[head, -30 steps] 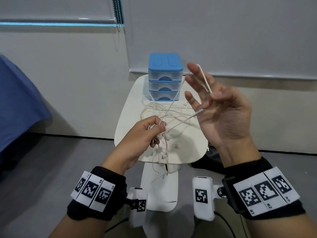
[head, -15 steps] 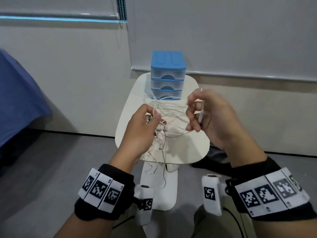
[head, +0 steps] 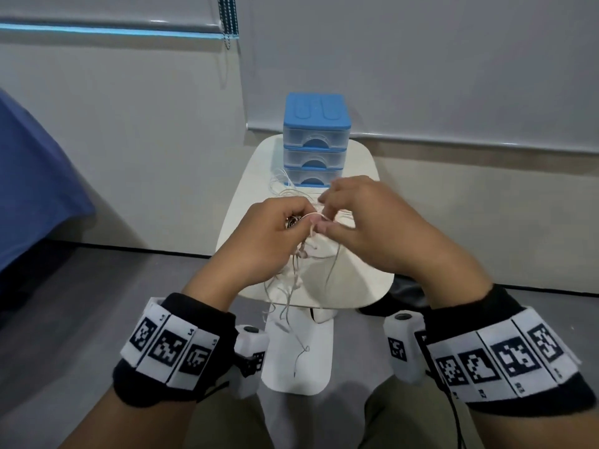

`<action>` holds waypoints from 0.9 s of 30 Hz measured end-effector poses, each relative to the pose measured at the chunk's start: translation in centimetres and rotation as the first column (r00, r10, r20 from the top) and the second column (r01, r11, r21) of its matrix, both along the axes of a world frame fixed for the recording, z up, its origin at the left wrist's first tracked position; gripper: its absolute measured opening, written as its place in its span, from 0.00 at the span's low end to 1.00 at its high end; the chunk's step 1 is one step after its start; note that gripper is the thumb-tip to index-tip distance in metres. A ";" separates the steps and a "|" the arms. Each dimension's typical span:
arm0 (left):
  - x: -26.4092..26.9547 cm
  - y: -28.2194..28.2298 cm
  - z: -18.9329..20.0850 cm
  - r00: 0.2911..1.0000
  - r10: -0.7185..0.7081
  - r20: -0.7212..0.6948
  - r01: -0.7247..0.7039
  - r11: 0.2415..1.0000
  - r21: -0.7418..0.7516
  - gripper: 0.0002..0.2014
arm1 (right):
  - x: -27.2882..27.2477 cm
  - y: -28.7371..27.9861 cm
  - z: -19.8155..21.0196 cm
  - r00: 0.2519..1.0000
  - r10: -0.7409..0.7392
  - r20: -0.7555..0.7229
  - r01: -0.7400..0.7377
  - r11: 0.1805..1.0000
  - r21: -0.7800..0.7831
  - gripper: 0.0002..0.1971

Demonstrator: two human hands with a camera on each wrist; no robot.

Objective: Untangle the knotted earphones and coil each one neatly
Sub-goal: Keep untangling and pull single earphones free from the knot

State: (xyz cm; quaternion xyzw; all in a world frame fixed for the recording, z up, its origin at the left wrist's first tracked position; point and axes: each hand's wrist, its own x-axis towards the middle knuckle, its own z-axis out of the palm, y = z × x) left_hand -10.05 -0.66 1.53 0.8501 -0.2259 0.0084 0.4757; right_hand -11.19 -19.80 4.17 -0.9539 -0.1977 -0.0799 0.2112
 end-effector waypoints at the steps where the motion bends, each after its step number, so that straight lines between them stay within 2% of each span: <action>1: 0.1 0.3 0.0 1.000 -0.021 -0.016 0.021 1.000 -0.019 0.09 | 0.1 -0.3 0.3 1.000 0.017 0.006 -0.018 1.000 0.015 0.10; 3: 0.0 0.9 0.1 0.997 -0.053 -0.048 0.049 0.995 -0.089 0.08 | 0.0 -0.8 1.0 0.999 0.048 0.011 -0.049 0.986 0.159 0.10; 4: -0.1 1.1 0.0 0.996 -0.060 -0.062 0.053 0.992 -0.113 0.08 | -0.1 -1.0 1.4 0.999 0.052 0.015 -0.055 0.945 0.321 0.10; 5: -0.1 1.4 -0.2 0.996 -0.061 -0.070 0.053 0.991 -0.119 0.07 | -0.3 -1.1 1.7 0.998 0.059 0.016 -0.058 0.839 0.541 0.11; 6: -0.1 1.6 -0.4 0.995 -0.060 -0.073 0.052 0.993 -0.111 0.07 | -0.5 -1.3 2.2 0.997 0.075 0.015 -0.060 0.643 0.763 0.12; 7: -0.2 1.7 -0.6 0.995 -0.060 -0.078 0.052 0.994 -0.097 0.07 | -1.0 -1.6 3.0 0.994 0.112 0.009 -0.050 0.366 0.929 0.14; 8: -0.3 1.8 -0.9 0.995 -0.061 -0.084 0.054 0.995 -0.085 0.06 | -1.5 -2.0 3.7 0.989 0.146 0.021 -0.033 0.083 0.996 0.16; 9: -0.3 1.9 -1.0 0.994 -0.059 -0.095 0.051 0.996 -0.079 0.06 | -1.9 -2.5 4.3 0.990 0.134 0.037 -0.021 -0.123 0.992 0.17; 10: -0.3 2.0 -1.1 0.992 -0.052 -0.112 0.043 0.996 -0.084 0.06 | -2.1 -3.2 4.8 0.997 0.072 0.020 -0.006 -0.193 0.981 0.16; 11: -0.5 2.1 -1.1 0.990 -0.048 -0.132 0.034 0.994 -0.104 0.06 | -2.2 -3.8 5.1 1.000 -0.015 -0.007 0.004 -0.143 0.990 0.15; 12: -0.6 2.0 -0.9 0.987 -0.049 -0.152 0.029 0.991 -0.131 0.06 | -2.2 -4.2 5.2 0.995 -0.097 -0.018 0.015 -0.029 0.999 0.14; 13: -0.7 1.7 -0.7 0.984 -0.052 -0.168 0.025 0.987 -0.158 0.06 | -2.2 -4.4 5.0 0.989 -0.144 -0.010 0.029 0.128 0.991 0.12; 14: -0.7 1.4 -0.4 0.984 -0.053 -0.170 0.022 0.984 -0.178 0.07 | -2.2 -4.2 4.7 0.988 -0.153 0.004 0.047 0.326 0.944 0.10; 15: -0.7 1.1 -0.2 0.985 -0.057 -0.162 0.025 0.981 -0.194 0.08 | -2.2 -3.7 4.1 0.992 -0.128 0.001 0.070 0.551 0.832 0.08; 16: -0.6 0.8 0.1 0.987 -0.065 -0.150 0.033 0.978 -0.208 0.09 | -2.2 -3.1 3.4 0.996 -0.080 -0.044 0.089 0.753 0.652 0.09; 17: -0.5 0.5 0.4 0.988 -0.076 -0.137 0.045 0.974 -0.222 0.10 | -2.2 -2.4 2.6 0.992 -0.031 -0.126 0.085 0.888 0.451 0.11; 18: -0.4 0.4 0.6 0.988 -0.088 -0.124 0.058 0.972 -0.230 0.10 | -2.4 -1.8 1.8 0.980 0.009 -0.200 0.052 0.953 0.297 0.14; 19: -0.3 0.4 0.8 0.989 -0.097 -0.112 0.069 0.971 -0.230 0.09 | -2.6 -1.3 1.2 0.973 0.038 -0.230 0.015 0.975 0.223 0.15; 20: -0.3 0.4 0.9 0.990 -0.100 -0.104 0.075 0.971 -0.228 0.09 | -2.7 -0.9 0.9 0.974 0.065 -0.216 -0.014 0.974 0.228 0.16; 22: -0.4 0.7 1.0 0.990 -0.095 -0.105 0.069 0.970 -0.233 0.08 | -2.9 -0.6 1.3 0.989 0.097 -0.114 -0.044 0.918 0.395 0.18; 23: -0.5 0.9 1.0 0.990 -0.089 -0.111 0.060 0.969 -0.238 0.08 | -2.9 -0.7 1.7 0.993 0.103 -0.052 -0.061 0.851 0.521 0.18; 24: -0.5 1.0 0.8 0.989 -0.082 -0.119 0.051 0.969 -0.242 0.07 | -3.0 -0.8 2.3 0.994 0.110 0.006 -0.087 0.751 0.654 0.18; 27: -0.5 1.3 0.3 0.988 -0.073 -0.139 0.041 0.974 -0.222 0.05 | -2.7 -1.8 3.9 0.990 0.054 0.134 -0.144 0.373 0.917 0.14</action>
